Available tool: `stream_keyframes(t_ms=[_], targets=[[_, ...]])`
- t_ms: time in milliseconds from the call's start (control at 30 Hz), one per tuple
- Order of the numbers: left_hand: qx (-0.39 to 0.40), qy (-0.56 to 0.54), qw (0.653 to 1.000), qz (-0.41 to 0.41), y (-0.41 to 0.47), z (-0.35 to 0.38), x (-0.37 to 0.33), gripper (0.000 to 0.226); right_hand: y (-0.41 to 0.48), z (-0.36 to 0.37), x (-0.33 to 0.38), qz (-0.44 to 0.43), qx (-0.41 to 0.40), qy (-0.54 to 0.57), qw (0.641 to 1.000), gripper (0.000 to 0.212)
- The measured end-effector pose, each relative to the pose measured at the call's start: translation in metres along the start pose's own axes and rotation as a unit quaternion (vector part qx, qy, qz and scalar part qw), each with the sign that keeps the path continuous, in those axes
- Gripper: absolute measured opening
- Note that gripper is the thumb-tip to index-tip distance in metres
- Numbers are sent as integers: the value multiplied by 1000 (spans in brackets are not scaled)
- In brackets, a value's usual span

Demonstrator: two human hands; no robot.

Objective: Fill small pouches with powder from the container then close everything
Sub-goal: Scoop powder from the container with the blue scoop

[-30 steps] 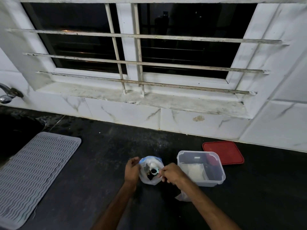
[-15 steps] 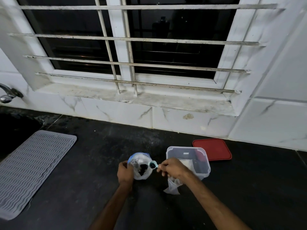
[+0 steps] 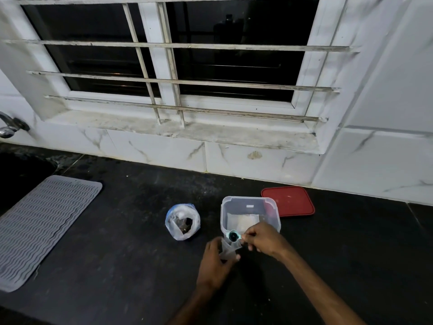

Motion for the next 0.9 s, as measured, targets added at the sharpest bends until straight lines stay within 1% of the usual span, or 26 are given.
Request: stream_keyframes(t_ms=[67,133,200,267,333,400,533,633,767,900], targets=[[1,16,1000,-15,3,9,3,52,-3,4,-5,-5,-16,-49,999,19],[-14,22,999,-22,7,12,6,39,-5,8,-6,-4,-43,-98,994,21],[-28,12,999,-29,9,13,10,28,-8,12,-4,-17,-80,-164,983,21],[-31,-10,999,-35,9,15,11,28,-10,18,1,-51,-106,-208,971,20],[-26,-34,998,-41,8,15,9,28,-10,26,7,-94,-110,-255,956,21],[-29,-65,996,-48,7,15,8,26,-11,30,8,-114,-114,-290,943,23],[-35,-108,992,-51,5,14,-1,30,-11,31,1,-122,-135,-266,947,33],[-30,-102,993,-45,6,15,-2,33,-13,29,-2,-128,-146,-251,948,35],[-27,-98,994,-44,7,17,1,38,-16,26,-5,-132,-195,-185,954,23],[-34,-107,993,-41,8,16,2,36,-15,31,-13,-93,-207,-99,969,13]])
Point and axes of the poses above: each hand's wrist, its own y-axis towards the middle knuckle, its own z-axis out of the palm, x = y × z, the point moved 3 cm from there along y, towards the middle knuckle, and after that the axes turned 1 degree about -z, right-handed, at the moved point
